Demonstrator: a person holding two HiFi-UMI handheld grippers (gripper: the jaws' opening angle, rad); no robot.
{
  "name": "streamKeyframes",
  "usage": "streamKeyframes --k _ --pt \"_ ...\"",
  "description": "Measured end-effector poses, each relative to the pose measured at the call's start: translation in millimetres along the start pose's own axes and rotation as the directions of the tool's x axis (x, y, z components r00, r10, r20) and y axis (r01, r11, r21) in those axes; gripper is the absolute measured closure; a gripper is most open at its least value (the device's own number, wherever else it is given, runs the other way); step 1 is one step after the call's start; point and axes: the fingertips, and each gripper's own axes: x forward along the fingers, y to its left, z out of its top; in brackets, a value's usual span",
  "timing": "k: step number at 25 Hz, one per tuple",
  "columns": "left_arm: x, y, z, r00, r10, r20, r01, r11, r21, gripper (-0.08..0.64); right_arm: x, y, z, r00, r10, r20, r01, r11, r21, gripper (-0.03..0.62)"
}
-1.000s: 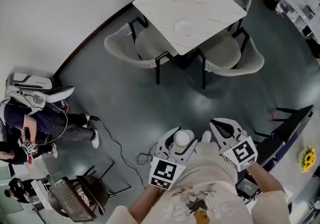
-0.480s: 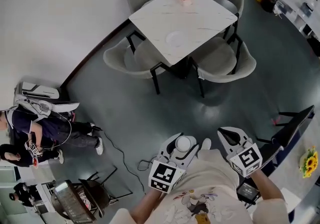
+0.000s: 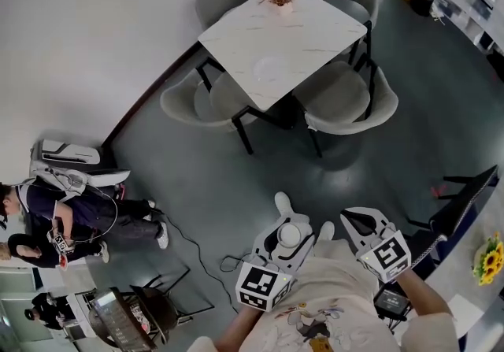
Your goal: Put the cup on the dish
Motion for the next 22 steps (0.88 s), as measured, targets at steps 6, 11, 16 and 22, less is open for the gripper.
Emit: streamKeyframes --k 6,11,16,22 --pt "26 18 10 1.0 -0.01 -0.004 0.01 1.0 0.009 0.291 14 -19 -4 1.0 -0.02 -0.013 0.021 0.997 0.069 0.588" --pt "38 46 21 1.0 -0.011 0.001 0.011 1.0 -0.015 0.292 35 -32 7 0.999 -0.026 -0.022 0.027 0.998 0.056 0.588" --pt "50 80 39 1.0 -0.027 0.011 0.028 0.999 -0.016 0.291 66 -54 36 0.998 -0.068 -0.006 0.068 0.995 0.072 0.588" --pt "48 141 77 0.998 -0.003 0.062 0.004 1.0 -0.012 0.292 113 -68 84 0.996 -0.082 0.018 0.082 0.996 0.023 0.588"
